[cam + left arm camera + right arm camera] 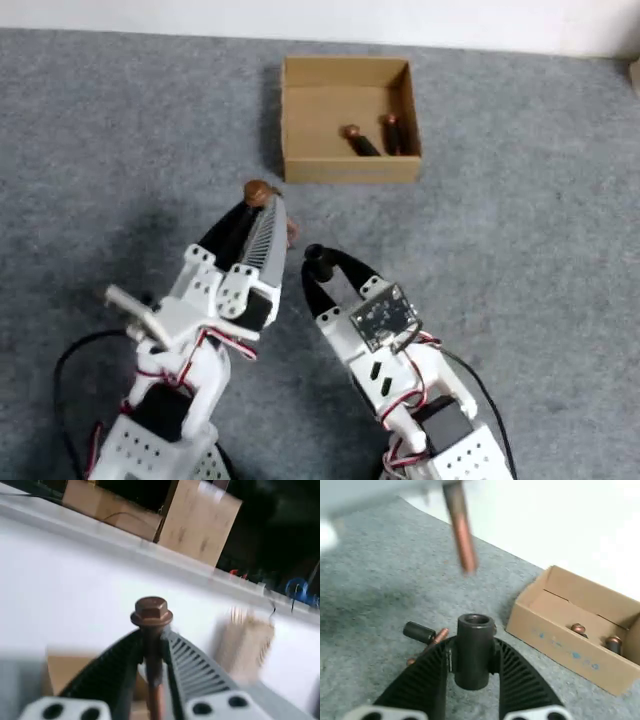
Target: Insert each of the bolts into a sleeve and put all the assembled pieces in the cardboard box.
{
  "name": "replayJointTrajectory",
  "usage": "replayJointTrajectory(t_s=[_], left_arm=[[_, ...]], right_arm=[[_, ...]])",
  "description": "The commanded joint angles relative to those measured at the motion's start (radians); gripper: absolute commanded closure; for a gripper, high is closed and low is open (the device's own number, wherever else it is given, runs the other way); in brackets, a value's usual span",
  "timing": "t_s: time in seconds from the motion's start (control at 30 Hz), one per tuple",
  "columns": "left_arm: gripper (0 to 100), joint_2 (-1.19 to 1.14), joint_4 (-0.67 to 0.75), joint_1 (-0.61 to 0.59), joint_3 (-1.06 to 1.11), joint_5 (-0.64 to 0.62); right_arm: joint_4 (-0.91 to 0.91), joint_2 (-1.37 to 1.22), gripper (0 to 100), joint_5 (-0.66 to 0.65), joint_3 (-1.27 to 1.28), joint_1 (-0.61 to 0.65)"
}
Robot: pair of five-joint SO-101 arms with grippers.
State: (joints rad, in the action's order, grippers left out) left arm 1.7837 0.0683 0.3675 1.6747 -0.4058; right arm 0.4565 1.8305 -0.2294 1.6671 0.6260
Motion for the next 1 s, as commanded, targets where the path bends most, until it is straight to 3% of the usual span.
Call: replayJointTrajectory(t_s=[0.0,0.17,0.3,0.8,0.97], left_arm=[[99,0.001,0.049,0.012,0.021,-0.011],[99,-0.008,0.032,0.053,0.021,-0.012],[99,0.001,-0.077,0.137,0.018,-0.006],[99,-0.005,-0.183,0.143,0.007,-0.005],[99,-0.007,-0.236,0.213,0.021,0.04]], right_arm=[[-0.031,0.008,99.5,-0.009,0.033,0.013],[-0.031,0.008,99.5,-0.009,0.033,0.013],[-0.031,0.008,99.5,-0.009,0.031,0.01],[-0.031,0.008,99.5,-0.011,0.031,-0.079],[-0.031,0.008,99.5,-0.011,0.028,-0.079]])
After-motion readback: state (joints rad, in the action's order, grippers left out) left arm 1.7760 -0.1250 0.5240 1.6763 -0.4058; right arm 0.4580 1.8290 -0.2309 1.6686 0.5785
